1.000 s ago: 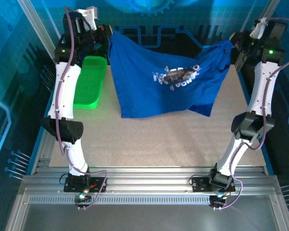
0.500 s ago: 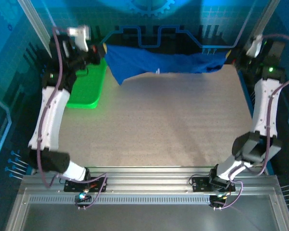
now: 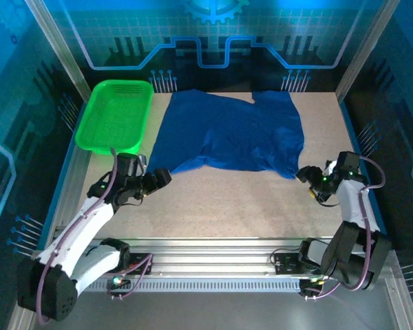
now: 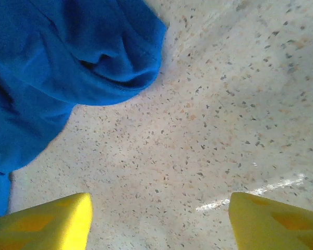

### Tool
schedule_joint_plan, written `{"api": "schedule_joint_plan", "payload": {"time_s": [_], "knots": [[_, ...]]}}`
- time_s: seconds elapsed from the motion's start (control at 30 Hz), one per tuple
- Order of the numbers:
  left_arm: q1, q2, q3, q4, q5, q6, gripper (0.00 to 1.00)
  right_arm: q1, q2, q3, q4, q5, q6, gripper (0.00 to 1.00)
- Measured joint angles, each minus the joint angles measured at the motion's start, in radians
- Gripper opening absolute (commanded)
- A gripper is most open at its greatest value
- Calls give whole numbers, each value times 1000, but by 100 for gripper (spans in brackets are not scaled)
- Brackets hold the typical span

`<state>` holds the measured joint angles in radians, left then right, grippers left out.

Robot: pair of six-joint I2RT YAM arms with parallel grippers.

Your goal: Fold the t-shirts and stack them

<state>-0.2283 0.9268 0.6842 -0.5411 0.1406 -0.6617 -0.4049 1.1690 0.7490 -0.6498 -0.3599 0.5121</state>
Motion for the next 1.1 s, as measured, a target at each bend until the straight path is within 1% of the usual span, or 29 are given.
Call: {"api": "schedule_joint_plan", "payload": {"time_s": [0.1,0.17,0.37,0.5,0.6,0.8,0.93,1.1], "knots": [[10,13,46,-36,-40,-13,91,18,17,86,4,-17,-20,73],[14,57,77,-42,-52,-18,91,64,63,171,1,-21,-56,73],[23,297,180,-34,-45,-21,90,294,310,478,-23,-18,-216,70],[57,440,229,-22,-20,-40,87,377,490,609,-36,7,-272,68],[100,496,235,-8,-6,-67,86,411,628,721,-48,42,-298,68],[183,533,232,36,17,-123,85,463,873,980,-58,121,-322,65],[221,560,209,88,27,-163,82,475,1005,1129,-62,159,-322,64],[245,653,206,165,44,-214,80,476,1175,1328,-76,186,-300,61]]}}
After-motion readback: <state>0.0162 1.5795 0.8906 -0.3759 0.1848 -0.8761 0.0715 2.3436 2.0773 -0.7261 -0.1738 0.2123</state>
